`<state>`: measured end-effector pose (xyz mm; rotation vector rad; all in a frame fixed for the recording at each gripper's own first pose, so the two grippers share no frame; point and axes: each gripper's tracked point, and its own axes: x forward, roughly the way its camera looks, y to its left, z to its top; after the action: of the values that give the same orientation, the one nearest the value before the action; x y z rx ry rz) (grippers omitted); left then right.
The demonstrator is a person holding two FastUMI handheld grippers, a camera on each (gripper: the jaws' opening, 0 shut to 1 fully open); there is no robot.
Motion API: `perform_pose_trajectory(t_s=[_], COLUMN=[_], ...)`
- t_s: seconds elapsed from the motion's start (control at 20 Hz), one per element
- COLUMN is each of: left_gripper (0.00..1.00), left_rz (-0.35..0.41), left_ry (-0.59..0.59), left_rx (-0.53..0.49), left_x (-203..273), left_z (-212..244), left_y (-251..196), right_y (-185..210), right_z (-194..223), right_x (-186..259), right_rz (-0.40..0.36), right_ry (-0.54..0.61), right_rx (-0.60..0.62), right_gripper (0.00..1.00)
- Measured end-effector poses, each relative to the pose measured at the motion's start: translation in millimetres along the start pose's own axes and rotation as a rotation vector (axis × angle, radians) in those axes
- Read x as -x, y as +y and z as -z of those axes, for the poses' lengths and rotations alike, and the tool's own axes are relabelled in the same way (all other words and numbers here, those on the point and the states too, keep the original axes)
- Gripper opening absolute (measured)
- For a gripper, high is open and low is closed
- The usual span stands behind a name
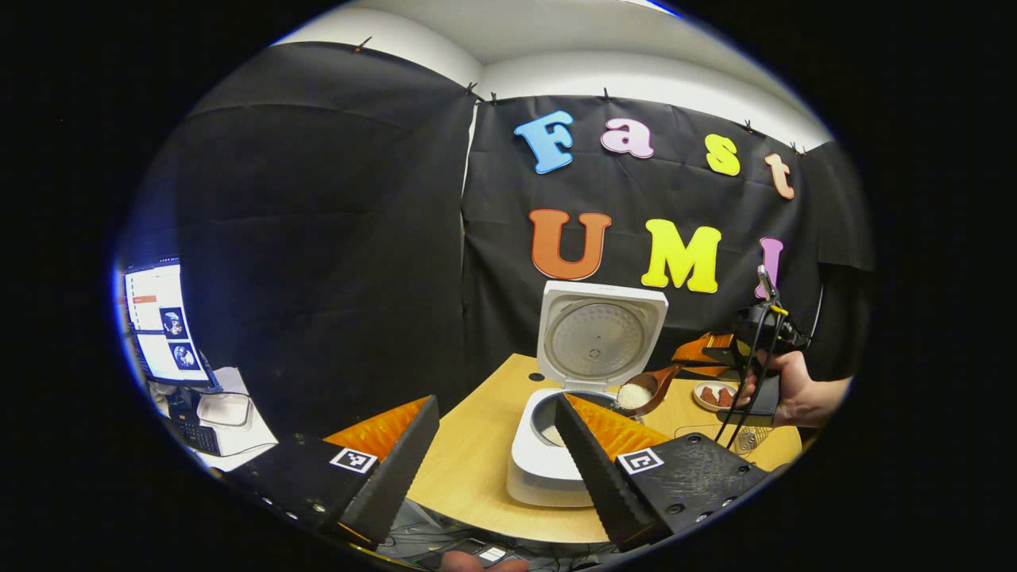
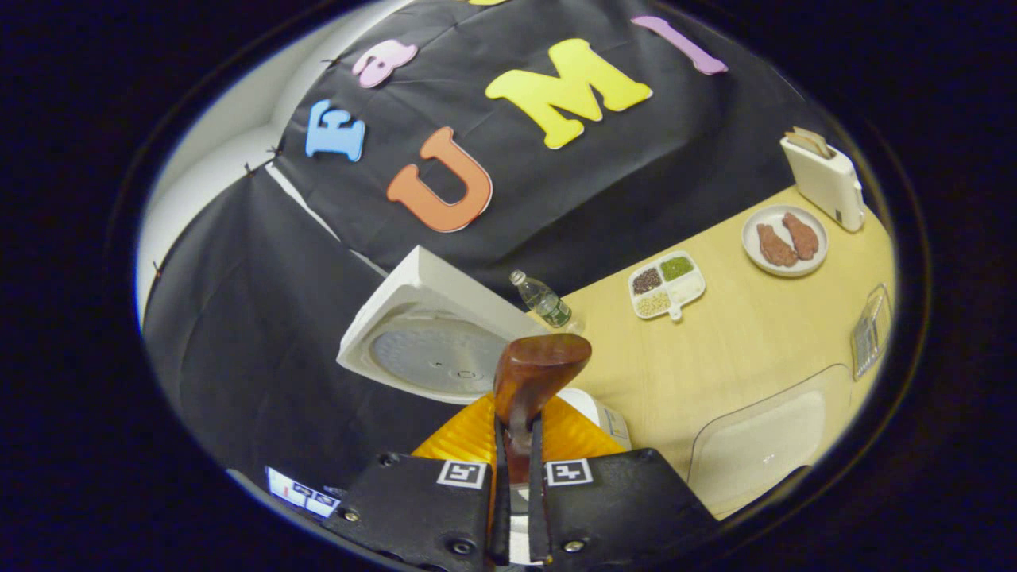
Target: Close the left gripper, press the button to open the rice cooker; take a wooden spoon from the chopstick holder with the right hand, scoop a spoonful of rice and pour it into the rice cooker, then put the wooden spoon back into the chopstick holder.
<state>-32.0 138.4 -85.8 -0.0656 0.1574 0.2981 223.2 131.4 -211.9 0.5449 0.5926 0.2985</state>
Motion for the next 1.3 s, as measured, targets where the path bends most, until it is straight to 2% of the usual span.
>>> perform_pose_trajectory(t_s=[0.3, 0.45, 0.65, 0.9, 1.15, 1.3], left_gripper=[0.94, 0.95, 0.95, 0.95, 0.95, 0.95], left_rz=[-0.057, -0.057, -0.05, -0.032, -0.02, -0.007], left_ry=[-0.003, -0.003, -0.008, -0.018, -0.025, -0.037], left_rx=[0.009, 0.001, 0.001, 0.005, 0.008, 0.011], left_x=[5.6, 7.4, 9.2, 9.3, 10.6, 9.5], left_z=[3.9, 6.5, 5.3, 2.6, 1.0, -2.1], left_y=[35.9, 40.7, 43.7, 37.9, 35.8, 32.2], right_y=[28.6, 41.3, 60.6, 96.7, 119.0, 121.2], right_z=[10.0, 14.3, 21.4, 41.8, 51.2, 43.8], right_x=[-10.7, -13.1, -11.6, -7.6, 5.5, 10.9], right_rz=[0.055, 0.061, 0.047, -0.025, -0.06, -0.073], right_ry=[-0.027, -0.045, -0.092, -0.147, -0.203, -0.2], right_rx=[0.314, 0.504, 0.822, 1.103, 1.238, 1.171], right_gripper=[0.14, 0.14, 0.14, 0.14, 0.14, 0.14])
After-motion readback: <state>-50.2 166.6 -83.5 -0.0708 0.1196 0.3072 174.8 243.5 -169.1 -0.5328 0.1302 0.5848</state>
